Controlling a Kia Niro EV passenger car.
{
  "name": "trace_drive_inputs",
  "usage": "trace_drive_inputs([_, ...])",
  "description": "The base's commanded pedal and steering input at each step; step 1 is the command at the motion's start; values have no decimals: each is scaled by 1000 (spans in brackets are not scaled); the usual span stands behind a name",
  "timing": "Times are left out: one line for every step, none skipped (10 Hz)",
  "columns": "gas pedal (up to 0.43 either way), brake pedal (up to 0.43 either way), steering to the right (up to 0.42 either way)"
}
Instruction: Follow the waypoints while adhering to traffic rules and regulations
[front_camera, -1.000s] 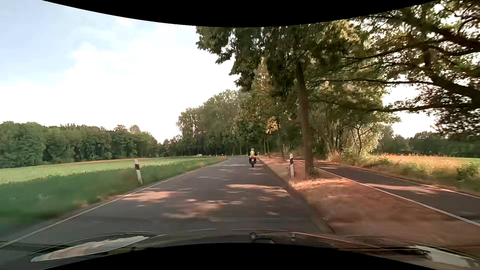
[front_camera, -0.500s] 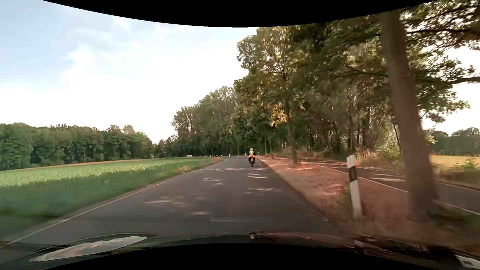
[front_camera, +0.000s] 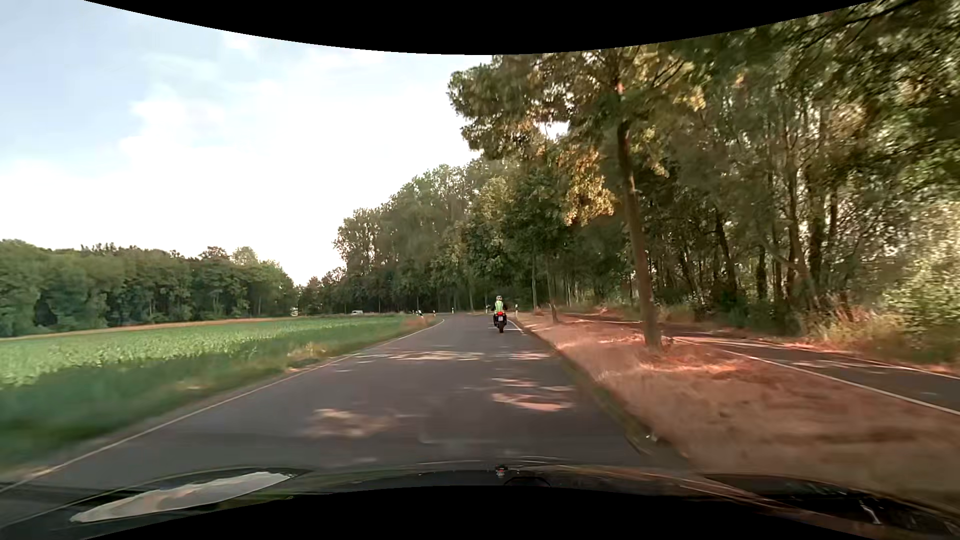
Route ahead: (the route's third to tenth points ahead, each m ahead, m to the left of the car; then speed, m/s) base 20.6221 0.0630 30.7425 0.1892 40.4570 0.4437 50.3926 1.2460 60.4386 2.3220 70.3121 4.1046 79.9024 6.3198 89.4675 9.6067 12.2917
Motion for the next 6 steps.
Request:
trace_drive_inputs([0,0,4])
trace_drive_inputs([0,0,4])
trace_drive_inputs([0,0,4])
trace_drive_inputs([0,0,4])
trace_drive_inputs([0,0,3])
trace_drive_inputs([0,0,0])
